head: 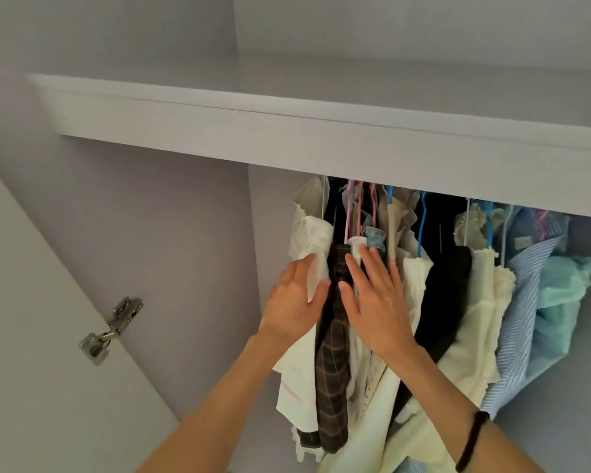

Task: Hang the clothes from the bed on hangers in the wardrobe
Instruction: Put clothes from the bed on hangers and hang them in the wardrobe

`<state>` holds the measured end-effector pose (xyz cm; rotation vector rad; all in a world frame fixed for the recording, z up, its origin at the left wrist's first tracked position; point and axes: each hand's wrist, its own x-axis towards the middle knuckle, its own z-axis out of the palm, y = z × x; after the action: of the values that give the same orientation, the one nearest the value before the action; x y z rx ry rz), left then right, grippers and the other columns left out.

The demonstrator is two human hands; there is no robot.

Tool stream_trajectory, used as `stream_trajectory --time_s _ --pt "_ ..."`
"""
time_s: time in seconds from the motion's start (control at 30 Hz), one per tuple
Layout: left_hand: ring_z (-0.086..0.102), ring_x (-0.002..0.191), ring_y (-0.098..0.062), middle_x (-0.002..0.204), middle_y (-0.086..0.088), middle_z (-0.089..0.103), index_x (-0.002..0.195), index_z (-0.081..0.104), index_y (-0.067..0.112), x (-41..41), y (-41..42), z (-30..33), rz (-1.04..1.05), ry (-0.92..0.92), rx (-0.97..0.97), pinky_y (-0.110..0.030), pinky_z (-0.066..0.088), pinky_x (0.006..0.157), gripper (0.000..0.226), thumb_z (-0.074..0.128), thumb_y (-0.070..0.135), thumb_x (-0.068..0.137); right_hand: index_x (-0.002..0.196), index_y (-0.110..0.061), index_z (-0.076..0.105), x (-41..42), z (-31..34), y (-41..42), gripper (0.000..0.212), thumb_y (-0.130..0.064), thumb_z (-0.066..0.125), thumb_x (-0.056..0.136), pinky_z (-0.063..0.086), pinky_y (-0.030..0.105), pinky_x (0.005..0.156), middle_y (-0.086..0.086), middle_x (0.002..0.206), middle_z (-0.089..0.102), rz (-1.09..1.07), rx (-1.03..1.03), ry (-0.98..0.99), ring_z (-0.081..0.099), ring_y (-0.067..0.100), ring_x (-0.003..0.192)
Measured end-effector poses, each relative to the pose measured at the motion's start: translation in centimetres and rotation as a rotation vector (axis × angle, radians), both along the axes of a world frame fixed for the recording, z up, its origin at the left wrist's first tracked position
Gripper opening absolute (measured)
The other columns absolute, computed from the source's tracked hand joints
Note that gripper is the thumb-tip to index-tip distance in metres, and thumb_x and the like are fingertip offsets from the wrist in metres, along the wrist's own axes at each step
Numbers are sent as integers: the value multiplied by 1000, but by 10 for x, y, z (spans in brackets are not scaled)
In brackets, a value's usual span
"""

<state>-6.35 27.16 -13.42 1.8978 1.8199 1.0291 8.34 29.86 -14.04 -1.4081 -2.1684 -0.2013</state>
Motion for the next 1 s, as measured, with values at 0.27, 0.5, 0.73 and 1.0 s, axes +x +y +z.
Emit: stream_trajectory --time_s 0.27,0.5,0.73,1.0 --pt "55 104 -28 116 -9 54 126 47 10 -18 55 12 169 52 -56 -38 48 82 36 50 26 94 134 -11 49 -1 -7 4 54 -39 34 91 16 44 113 11 146 38 -30 0 -4 28 24 138" --pt "51 65 -24 70 -6 49 87 42 7 -39 77 19 214 76 3 -31 38 59 24 42 29 98 133 -11 49 -8 -11 4 52 -37 37 91 17 45 112 11 145 39 -76 21 -5 28 24 138" --pt "40 47 -11 57 1 42 83 46 5 -62 83 22 245 -96 91 -19 28 43 20 46 20 96 135 -13 47 -7 -14 5 52 -39 35 92 14 43 113 10 146 38 -75 18 10 24 21 140" --pt "39 41 -8 54 2 44 81 46 8 -74 36 15 246 -138 181 -15 34 38 19 48 21 96 136 -11 45 -21 0 0 53 -39 33 92 18 41 115 8 145 40 -20 -20 290 27 15 138"
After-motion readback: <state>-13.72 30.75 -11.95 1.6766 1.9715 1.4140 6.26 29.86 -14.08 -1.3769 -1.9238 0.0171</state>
